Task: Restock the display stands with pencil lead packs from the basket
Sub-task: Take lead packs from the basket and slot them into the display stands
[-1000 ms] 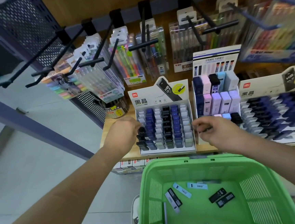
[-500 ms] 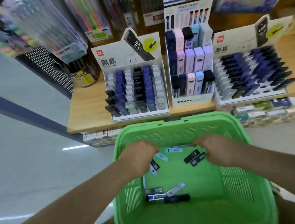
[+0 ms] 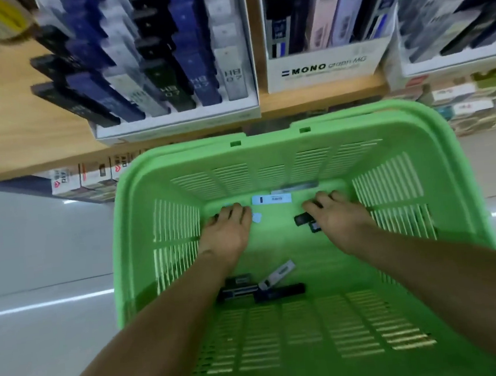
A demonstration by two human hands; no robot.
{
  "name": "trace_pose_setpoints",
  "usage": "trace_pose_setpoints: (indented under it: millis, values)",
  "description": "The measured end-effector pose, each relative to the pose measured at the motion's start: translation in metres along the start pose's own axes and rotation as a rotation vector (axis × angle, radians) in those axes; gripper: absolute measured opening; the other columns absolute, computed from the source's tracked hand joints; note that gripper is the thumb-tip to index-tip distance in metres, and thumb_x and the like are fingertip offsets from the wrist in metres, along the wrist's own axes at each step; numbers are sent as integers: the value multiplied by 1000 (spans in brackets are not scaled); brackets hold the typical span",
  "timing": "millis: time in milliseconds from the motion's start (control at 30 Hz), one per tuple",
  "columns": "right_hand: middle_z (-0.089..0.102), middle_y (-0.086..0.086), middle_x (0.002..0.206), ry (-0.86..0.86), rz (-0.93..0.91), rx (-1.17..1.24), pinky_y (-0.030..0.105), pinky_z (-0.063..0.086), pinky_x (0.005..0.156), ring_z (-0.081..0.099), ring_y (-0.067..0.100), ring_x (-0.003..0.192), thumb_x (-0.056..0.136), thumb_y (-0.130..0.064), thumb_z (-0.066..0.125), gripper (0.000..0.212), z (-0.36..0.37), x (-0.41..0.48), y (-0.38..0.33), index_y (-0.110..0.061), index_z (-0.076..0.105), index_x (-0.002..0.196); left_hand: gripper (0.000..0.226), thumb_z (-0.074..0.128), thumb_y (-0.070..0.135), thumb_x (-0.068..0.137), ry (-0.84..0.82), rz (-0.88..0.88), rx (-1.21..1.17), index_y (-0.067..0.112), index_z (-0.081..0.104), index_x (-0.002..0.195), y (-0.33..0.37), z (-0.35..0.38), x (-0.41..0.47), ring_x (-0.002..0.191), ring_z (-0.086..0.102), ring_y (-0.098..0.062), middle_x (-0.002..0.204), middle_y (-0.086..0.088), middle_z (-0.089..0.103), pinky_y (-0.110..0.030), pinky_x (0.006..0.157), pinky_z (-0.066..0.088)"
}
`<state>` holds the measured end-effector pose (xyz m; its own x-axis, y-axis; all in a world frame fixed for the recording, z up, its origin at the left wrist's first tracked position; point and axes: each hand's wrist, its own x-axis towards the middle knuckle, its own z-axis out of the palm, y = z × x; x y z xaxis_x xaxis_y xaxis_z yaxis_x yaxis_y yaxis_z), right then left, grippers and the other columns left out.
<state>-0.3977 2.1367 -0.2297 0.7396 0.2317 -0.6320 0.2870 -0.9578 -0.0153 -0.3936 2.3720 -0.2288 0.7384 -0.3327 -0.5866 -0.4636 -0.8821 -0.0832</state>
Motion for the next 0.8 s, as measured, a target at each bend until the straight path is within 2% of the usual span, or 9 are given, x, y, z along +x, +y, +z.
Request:
trace_pose_setpoints:
  millis: [100,167,233,367,433,500,633,700,800]
  values:
    - [52,10,126,5,55,50,37,50,82,53,27,113,91,-14,58,44,4,4,-1,-12,42,131,55,56,12,88,9,-58,-47,7,30,137,-2,-3,13,122,40,-29,135,-14,38,-41,92,45]
    - [53,13,126,-64,78,99,36,49,85,54,29,113,90,-23,60,47,5,7,-5,-7,43,131,58,67,25,83,-38,-97,-85,6,38,130,0,-5,20,120,40,-28,129,-13,41,-40,93,44]
    - [48,15,127,-86,95,160,35,46,78,53,31,110,89,-28,61,52,8,8,-12,-6,41,131,62,70,35,81,-63,-114,-140,6,40,127,4,-6,24,118,43,-28,126,-13,43,-39,91,45]
    - [51,11,114,-3,146,228,29,36,61,55,26,83,88,-35,56,41,13,6,-21,-10,43,118,54,63,35,84,-24,-107,-215,8,39,125,15,3,21,109,51,-29,122,-14,50,-37,84,46]
    - [56,2,91,68,162,229,27,31,55,50,19,67,88,-39,52,31,10,8,-19,-16,42,106,44,56,28,88,31,-150,-259,8,38,123,18,8,19,104,52,-29,119,-14,52,-37,81,46]
    - [47,-6,71,78,175,278,26,25,50,42,12,55,90,-38,50,26,9,12,-20,-19,39,104,40,53,22,89,32,-191,-340,7,38,123,20,11,17,102,53,-29,118,-15,51,-36,81,47]
    - [49,-3,69,83,198,537,28,30,49,49,18,57,93,-29,47,20,5,22,-30,-22,30,100,38,53,21,88,56,-203,-477,8,40,121,21,12,15,82,56,-25,106,-12,57,-32,67,43]
    - [52,-1,75,94,190,580,31,36,57,52,26,67,92,-32,49,20,5,25,-33,-23,33,99,39,53,22,86,129,-177,-492,11,41,121,25,9,18,68,49,-21,94,-7,63,-30,62,35]
    - [53,2,73,136,233,798,33,40,61,54,27,72,96,-33,50,14,12,27,-34,-21,44,92,47,55,23,89,259,-123,-386,17,40,133,33,4,30,66,53,-22,91,-4,67,-28,61,32]
